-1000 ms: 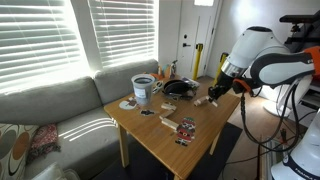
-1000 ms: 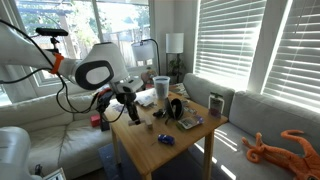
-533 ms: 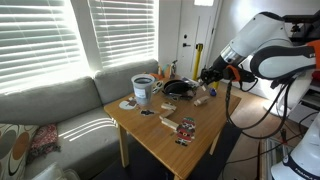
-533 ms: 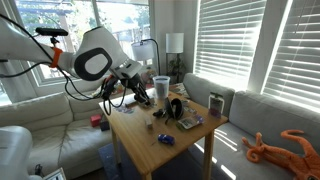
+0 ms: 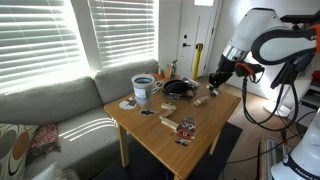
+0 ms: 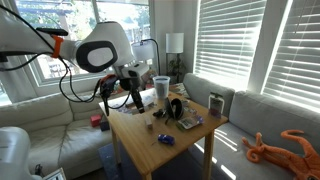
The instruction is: Stack the wooden block on the right
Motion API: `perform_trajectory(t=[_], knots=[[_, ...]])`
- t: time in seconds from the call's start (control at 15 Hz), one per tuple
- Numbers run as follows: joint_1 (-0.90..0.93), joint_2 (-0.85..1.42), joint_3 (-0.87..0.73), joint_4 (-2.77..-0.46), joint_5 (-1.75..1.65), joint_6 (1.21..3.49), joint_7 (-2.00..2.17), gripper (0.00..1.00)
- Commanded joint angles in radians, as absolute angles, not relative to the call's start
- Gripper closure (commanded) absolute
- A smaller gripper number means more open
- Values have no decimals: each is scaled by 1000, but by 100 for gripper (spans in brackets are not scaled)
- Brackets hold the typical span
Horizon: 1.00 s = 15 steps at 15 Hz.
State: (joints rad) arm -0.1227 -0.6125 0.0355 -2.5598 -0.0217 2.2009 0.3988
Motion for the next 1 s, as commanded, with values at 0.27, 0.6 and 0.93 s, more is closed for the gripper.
perform_trajectory(t=[0.27, 0.6, 0.93], knots=[[-88, -487, -87, -2360, -43, 1962, -43, 93], [-58, -371, -112, -2281, -52, 1891, -263, 93], [-63, -356, -102, -2293, -42, 1906, -230, 71]])
